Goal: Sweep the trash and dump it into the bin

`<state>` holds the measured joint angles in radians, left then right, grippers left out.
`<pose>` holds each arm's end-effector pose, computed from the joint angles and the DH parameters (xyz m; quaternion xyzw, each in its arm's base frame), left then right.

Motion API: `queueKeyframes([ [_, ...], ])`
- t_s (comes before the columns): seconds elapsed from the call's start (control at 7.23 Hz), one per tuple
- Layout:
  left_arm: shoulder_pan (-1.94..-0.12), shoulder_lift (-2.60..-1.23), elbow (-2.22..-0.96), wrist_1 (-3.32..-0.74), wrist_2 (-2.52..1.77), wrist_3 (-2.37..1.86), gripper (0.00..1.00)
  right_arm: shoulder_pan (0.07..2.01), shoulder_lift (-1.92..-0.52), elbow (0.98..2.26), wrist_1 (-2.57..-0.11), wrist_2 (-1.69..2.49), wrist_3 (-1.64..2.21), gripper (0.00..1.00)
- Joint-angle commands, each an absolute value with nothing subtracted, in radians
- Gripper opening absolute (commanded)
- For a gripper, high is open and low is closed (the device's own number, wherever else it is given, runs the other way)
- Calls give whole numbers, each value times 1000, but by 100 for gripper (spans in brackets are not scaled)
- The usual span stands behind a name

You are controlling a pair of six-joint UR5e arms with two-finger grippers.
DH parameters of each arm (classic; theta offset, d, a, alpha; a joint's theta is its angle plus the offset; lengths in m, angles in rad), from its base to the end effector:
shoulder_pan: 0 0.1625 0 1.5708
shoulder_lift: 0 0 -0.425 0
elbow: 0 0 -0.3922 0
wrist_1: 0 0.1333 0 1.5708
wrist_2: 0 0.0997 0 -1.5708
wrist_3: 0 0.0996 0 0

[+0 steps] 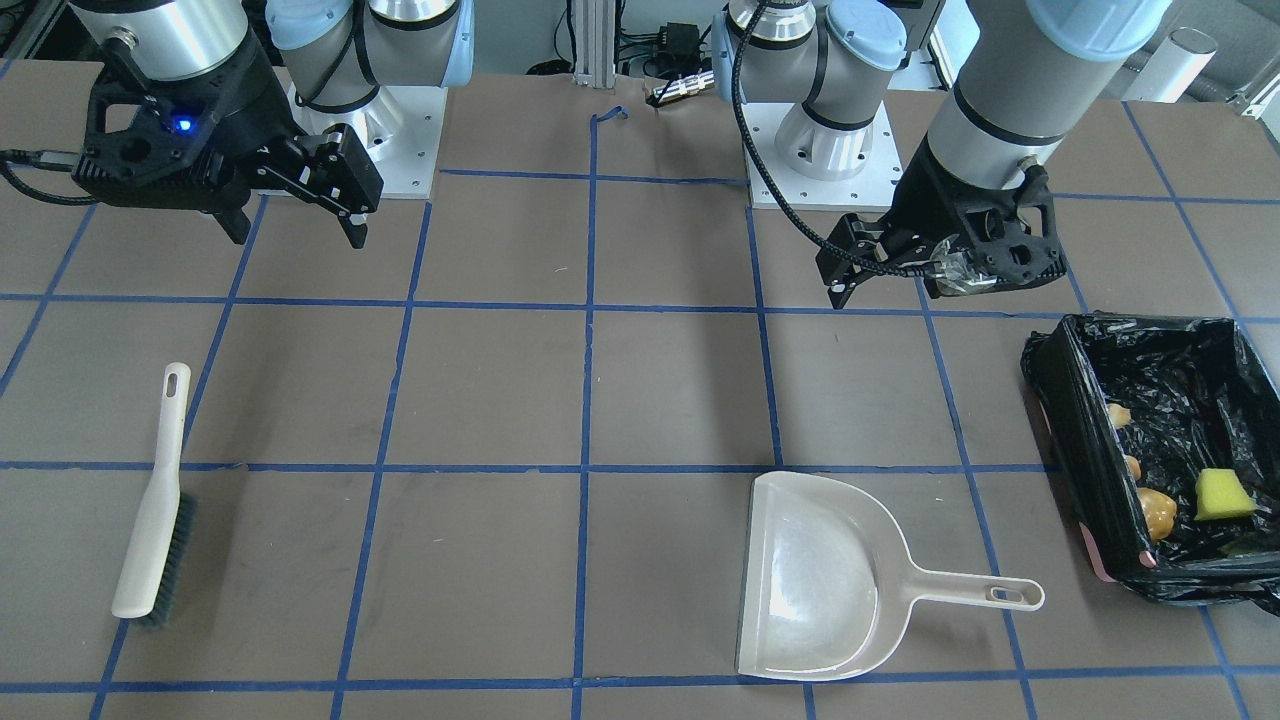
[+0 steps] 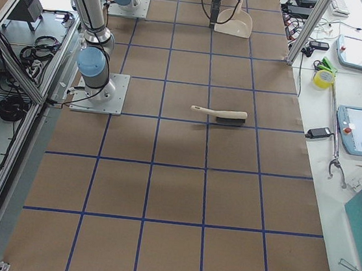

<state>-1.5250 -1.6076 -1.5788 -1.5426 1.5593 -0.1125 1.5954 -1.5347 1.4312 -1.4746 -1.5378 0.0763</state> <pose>-0.1112 -0.5111 0.4684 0.0791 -0.9968 -0.0085 0.0055 0.1490 -0.5023 0.5289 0.0258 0.9995 -0.0028 0.0167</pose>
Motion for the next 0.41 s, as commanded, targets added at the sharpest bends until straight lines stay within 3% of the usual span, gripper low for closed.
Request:
queueKeyframes([
  [0.0, -1534, -1600, -1578, -1543, 1560, -115, 100, 1595, -1534, 1431, -1476, -1534, 72, 100],
  [0.28, -1546, -1611, -1583, -1552, 1560, -115, 100, 1595, -1535, 1431, -1474, -1539, 72, 100],
])
